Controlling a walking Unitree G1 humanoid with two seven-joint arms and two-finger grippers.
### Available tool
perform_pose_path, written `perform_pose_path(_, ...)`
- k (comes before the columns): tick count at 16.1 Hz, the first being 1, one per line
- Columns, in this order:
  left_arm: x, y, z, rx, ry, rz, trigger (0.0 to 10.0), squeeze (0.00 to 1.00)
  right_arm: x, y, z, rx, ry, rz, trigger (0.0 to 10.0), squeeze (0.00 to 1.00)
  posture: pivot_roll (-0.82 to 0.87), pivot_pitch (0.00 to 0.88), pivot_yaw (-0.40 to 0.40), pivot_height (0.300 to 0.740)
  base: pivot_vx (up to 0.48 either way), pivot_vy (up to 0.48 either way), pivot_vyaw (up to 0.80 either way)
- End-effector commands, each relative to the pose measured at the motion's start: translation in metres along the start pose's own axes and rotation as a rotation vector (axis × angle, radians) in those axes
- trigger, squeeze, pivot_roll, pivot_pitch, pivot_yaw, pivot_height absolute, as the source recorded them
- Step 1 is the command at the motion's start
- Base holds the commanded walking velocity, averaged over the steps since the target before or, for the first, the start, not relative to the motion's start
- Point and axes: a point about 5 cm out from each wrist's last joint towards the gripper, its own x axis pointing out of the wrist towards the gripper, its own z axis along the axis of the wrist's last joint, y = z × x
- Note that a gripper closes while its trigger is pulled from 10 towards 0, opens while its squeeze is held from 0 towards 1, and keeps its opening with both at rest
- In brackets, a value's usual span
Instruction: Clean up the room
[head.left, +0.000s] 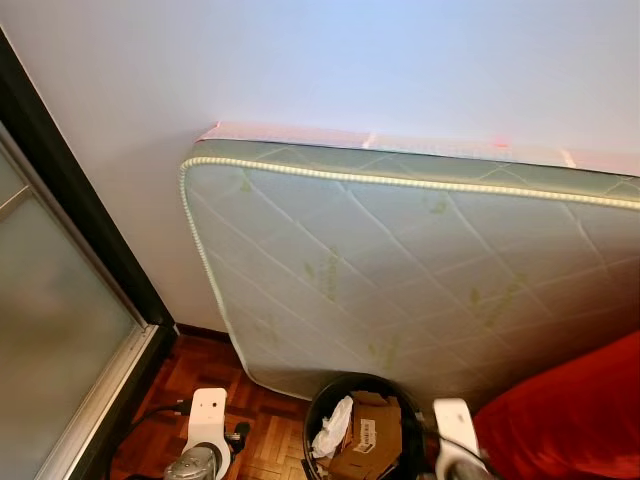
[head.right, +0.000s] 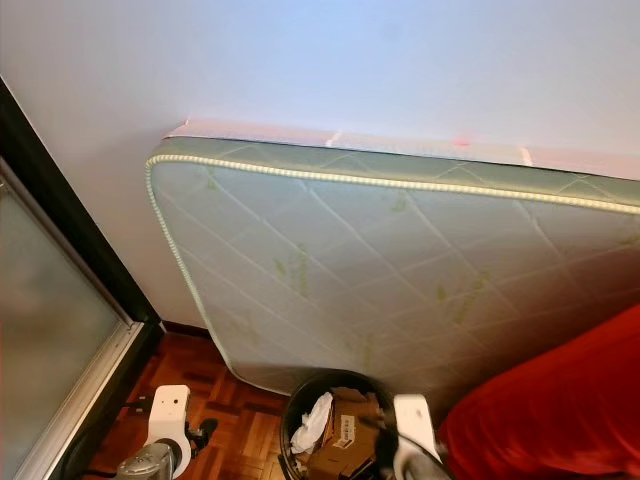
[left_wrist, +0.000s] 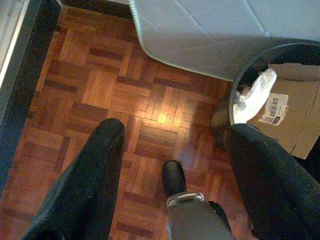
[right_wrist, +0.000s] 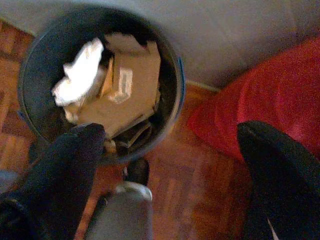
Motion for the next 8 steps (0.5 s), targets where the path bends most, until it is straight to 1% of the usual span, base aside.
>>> perform_pose_path(1,-0.002,0.006,-0.010,0.012,0.047,0.014,10.0,0.00,-0.006,-0.034,-0.021,0.043,0.034,-0.067,10.0,0.00,0.00,0.000,0.011,0.740,0.000,0.000,0.00)
perform_pose_path(3,-0.004,0.008,-0.014,0.017,0.060,0.014,10.0,0.00,-0.008,-0.042,-0.023,0.080,0.035,-0.096,10.0,0.00,0.00,0.000,0.016,0.740,0.000,0.000,0.00)
perform_pose_path(5,-0.004,0.010,-0.016,0.018,0.066,0.017,10.0,0.00,-0.008,-0.044,-0.020,0.104,0.022,-0.109,10.0,0.00,0.00,0.000,0.019,0.740,0.000,0.000,0.00)
perform_pose_path(6,-0.005,0.012,-0.017,0.019,0.069,0.019,10.0,0.00,-0.007,-0.045,-0.018,0.115,0.015,-0.114,10.0,0.00,0.00,0.000,0.021,0.740,0.000,0.000,0.00)
perform_pose_path(8,-0.005,0.014,-0.018,0.023,0.074,0.023,10.0,0.00,-0.006,-0.041,-0.011,0.138,-0.011,-0.108,10.0,0.00,0.00,0.000,0.030,0.740,0.000,0.000,0.00)
